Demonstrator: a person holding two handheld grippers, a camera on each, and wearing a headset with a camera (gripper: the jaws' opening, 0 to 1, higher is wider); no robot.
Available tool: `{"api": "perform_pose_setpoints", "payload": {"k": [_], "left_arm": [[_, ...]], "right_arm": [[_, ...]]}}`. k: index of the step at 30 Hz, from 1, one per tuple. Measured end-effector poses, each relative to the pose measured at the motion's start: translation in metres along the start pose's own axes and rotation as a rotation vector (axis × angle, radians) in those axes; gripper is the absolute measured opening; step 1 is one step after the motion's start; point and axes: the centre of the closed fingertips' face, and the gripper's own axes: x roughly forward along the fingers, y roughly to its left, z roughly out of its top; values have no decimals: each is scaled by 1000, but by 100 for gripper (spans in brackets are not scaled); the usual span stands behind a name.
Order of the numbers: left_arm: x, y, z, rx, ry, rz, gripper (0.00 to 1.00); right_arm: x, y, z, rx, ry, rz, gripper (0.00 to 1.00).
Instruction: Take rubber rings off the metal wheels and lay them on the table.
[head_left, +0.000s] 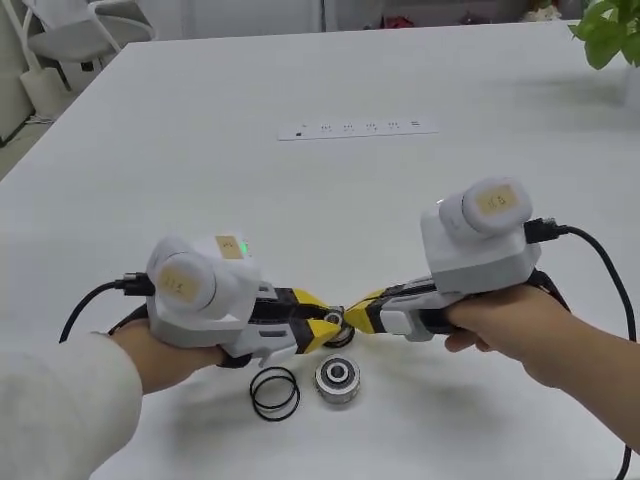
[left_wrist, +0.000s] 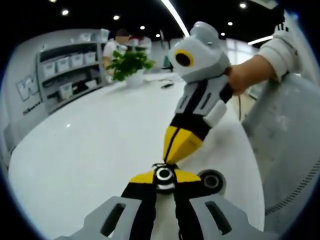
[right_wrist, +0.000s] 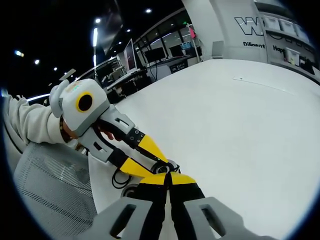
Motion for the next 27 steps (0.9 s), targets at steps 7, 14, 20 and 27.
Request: {"api": "perform_pose_setpoints", "payload": {"k": [7,14,20,27], "left_arm": [[0,0,0,0,-2,1,13],[0,0,0,-3,-5,2,13],[0,0,0,-4,-6,6,13],[0,0,0,1,-1,17,14]], "right_arm": [[0,1,1,4,-6,12,0],[0,4,3,15,-14,32,0],[-1,11,16,0,-68,51,0],[-2,3,8,27,-39,19,0]]}}
